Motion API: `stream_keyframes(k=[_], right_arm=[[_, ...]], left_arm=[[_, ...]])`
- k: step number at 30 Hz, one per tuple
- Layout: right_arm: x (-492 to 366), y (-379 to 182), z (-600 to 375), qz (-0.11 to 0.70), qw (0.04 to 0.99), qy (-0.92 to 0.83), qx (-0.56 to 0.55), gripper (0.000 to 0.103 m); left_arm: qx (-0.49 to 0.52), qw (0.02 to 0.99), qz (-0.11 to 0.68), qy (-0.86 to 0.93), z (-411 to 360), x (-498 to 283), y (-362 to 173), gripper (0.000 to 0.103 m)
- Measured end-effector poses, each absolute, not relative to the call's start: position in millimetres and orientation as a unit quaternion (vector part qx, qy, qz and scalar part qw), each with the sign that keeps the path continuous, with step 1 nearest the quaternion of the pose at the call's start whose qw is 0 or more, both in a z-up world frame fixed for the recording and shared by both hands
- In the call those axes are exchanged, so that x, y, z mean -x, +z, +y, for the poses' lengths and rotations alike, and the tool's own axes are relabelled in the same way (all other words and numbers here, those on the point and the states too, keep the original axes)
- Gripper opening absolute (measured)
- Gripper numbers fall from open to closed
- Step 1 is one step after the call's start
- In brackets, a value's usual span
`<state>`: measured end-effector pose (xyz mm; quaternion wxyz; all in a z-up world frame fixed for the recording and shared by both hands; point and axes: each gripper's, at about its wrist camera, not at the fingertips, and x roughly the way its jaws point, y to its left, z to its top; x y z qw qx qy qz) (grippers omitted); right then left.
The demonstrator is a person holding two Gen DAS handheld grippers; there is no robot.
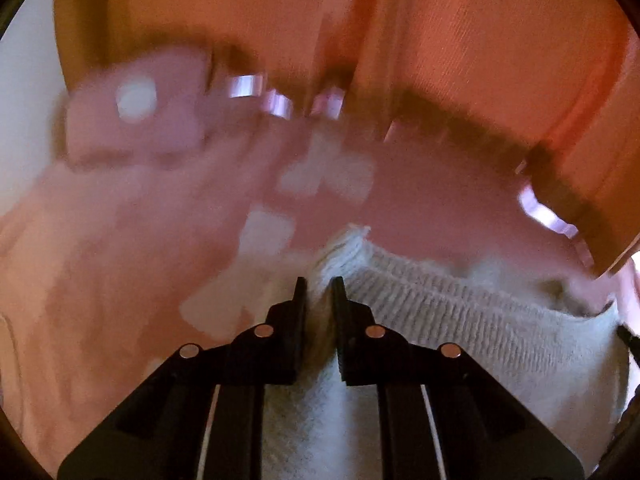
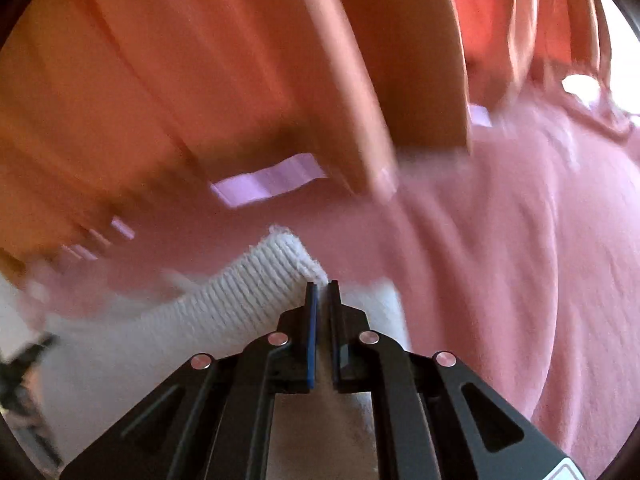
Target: Fold small clothes
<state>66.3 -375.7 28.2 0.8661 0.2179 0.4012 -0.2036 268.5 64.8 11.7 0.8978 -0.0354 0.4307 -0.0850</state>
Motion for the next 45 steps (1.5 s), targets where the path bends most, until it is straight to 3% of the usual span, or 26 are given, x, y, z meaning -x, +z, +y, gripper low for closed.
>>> stream_keyframes(k=[3, 6, 9, 12, 14, 17, 18, 23, 27, 29, 32, 33, 34, 36, 37, 38, 41, 43, 44, 45], right_arm=[[-62.2, 40.4, -374.4, 0.389, 0.874, -0.201, -0.212, 0.006], [-48.3, 68.6, -359.2, 0.335, 0.894, -0.22, -0.201, 0.014], [-44.5, 95.3, -311.3, 0.297, 0.926, -0.155, -0.171, 0.014], [-60.7, 80.4, -237.1, 0.358, 0.917, 0.023, -0.176, 0.015], [-69.2, 56.4, -192.2, 0.423, 0.886, 0.102, -0.162, 0.014], [-70.4, 31.2, -155.9, 0.475, 0.867, 0.116, -0.092, 0.011], [-70.5, 29.0, -160.7, 0.477, 0.868, 0.106, -0.086, 0.0], [-51.2, 34.2, -291.8, 0.451, 0.863, -0.06, -0.221, 0.0], [-20.4, 42.1, -368.8, 0.406, 0.853, -0.212, -0.251, 0.002], [-13.6, 51.0, -381.1, 0.369, 0.859, -0.208, -0.288, 0.013], [-30.0, 57.2, -373.0, 0.348, 0.868, -0.205, -0.288, 0.064], [-39.5, 57.5, -372.1, 0.351, 0.872, -0.193, -0.282, 0.065], [-50.2, 54.8, -370.7, 0.36, 0.873, -0.178, -0.275, 0.065], [-67.7, 37.8, -370.4, 0.394, 0.869, -0.16, -0.252, 0.065], [-71.1, 28.3, -369.1, 0.41, 0.864, -0.161, -0.243, 0.064], [-71.8, 23.5, -362.8, 0.415, 0.864, -0.167, -0.231, 0.055], [-69.0, 37.3, -363.0, 0.397, 0.874, -0.143, -0.239, 0.011], [-61.1, 53.7, -364.8, 0.363, 0.888, -0.132, -0.251, 0.011], [-54.5, 66.3, -363.9, 0.335, 0.898, -0.124, -0.256, 0.01], [-48.9, 74.8, -361.3, 0.314, 0.906, -0.116, -0.26, 0.01]], left_arm=[[0.042, 0.898, 0.429, -0.083, 67.9, -271.5, 5.4, 0.012], [0.033, 0.905, 0.417, -0.075, 67.7, -260.4, 22.7, 0.013], [0.03, 0.916, 0.391, -0.085, 64.1, -232.6, 51.0, 0.013], [0.022, 0.916, 0.372, -0.145, 45.9, -193.4, 66.2, 0.021], [0.006, 0.905, 0.382, -0.185, 24.5, -171.9, 58.9, 0.034], [-0.071, 0.886, 0.417, -0.187, -8.2, -167.7, 26.9, 0.035], [-0.084, 0.885, 0.426, -0.169, -8.9, -173.2, 17.0, 0.035], [-0.028, 0.887, 0.441, -0.131, 30.3, -203.4, 11.8, 0.035], [0.004, 0.882, 0.451, -0.133, 44.8, -215.1, 9.9, 0.032], [0.002, 0.884, 0.448, -0.132, 40.6, -212.7, 13.5, 0.031], [0.0, 0.89, 0.435, -0.134, 36.9, -209.6, 20.4, 0.031], [0.003, 0.893, 0.43, -0.13, 38.0, -210.2, 22.0, 0.032], [0.008, 0.897, 0.424, -0.125, 40.7, -212.9, 23.6, 0.033], [0.019, 0.906, 0.412, -0.098, 52.1, -221.5, 25.6, 0.047], [0.026, 0.908, 0.41, -0.085, 59.5, -226.1, 24.9, 0.047], [0.031, 0.906, 0.415, -0.077, 64.5, -232.9, 22.2, 0.047], [0.047, 0.898, 0.433, -0.065, 76.6, -248.7, 10.2, 0.048], [0.036, 0.903, 0.423, -0.06, 73.1, -251.8, 14.2, 0.029], [0.028, 0.907, 0.417, -0.06, 70.1, -252.7, 16.8, 0.014], [0.026, 0.909, 0.411, -0.061, 68.5, -253.2, 19.9, 0.01]])
